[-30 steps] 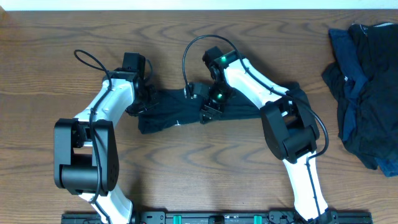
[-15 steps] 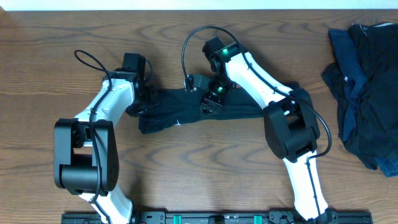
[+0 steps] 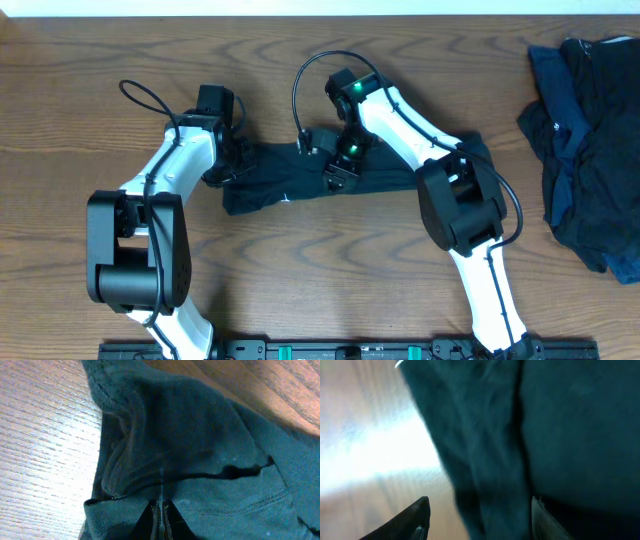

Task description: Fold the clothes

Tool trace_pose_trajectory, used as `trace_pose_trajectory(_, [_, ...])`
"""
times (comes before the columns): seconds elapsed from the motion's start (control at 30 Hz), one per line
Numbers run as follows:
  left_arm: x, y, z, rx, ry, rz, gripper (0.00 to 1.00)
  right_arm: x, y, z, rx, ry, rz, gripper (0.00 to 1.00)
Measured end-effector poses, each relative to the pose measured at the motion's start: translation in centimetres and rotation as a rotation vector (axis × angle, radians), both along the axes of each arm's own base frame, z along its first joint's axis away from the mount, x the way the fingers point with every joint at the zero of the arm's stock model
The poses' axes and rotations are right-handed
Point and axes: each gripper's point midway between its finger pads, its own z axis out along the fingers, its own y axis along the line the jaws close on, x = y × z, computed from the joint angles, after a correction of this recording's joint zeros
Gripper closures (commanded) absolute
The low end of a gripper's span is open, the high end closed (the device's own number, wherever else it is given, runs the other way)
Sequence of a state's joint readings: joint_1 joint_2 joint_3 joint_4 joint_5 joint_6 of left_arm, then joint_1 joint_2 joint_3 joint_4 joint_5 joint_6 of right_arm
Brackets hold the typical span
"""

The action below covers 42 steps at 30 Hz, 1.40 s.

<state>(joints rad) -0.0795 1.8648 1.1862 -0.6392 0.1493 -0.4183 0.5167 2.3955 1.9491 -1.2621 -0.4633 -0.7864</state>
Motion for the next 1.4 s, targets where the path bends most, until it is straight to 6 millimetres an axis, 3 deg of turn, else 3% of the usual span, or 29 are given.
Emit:
trace_pose_trajectory(0.33, [0.0,0.2,0.0,0.011,-0.001,-0.001,0.94,1.5,1.2,4.1,0.040,-0.036,-0.011,0.33])
trace_pose_trajectory(0.67, [-0.2,0.3,-0.1,0.019,0.005,-0.001,0.94,1.5,1.1,4.2,0.037,-0.032,-0.019,0.26])
trace_pose_trajectory(0.8, [-0.4,0.4,-1.0,0.019,-0.004,-0.001,0.93,1.5,1.2,4.1,0.039,-0.035,-0.019,0.25])
trace_pose_trajectory(0.93, [-1.0,0.4,-1.8,0.019,0.003,-0.005,0.84,1.6,1.2,4.0,0.038,-0.035,-0.019,0.26])
trace_pose_trajectory(1.17, [-0.8,0.3,-1.8,0.014,-0.028,-0.005,0.78,1.4,0.9,1.5,0.003,0.004,-0.019,0.27])
trace_pose_trajectory(1.4, [-0.7,0.3,-1.8,0.012,-0.037,-0.003,0.77,1.3,0.9,1.3,0.001,0.010,-0.020,0.27])
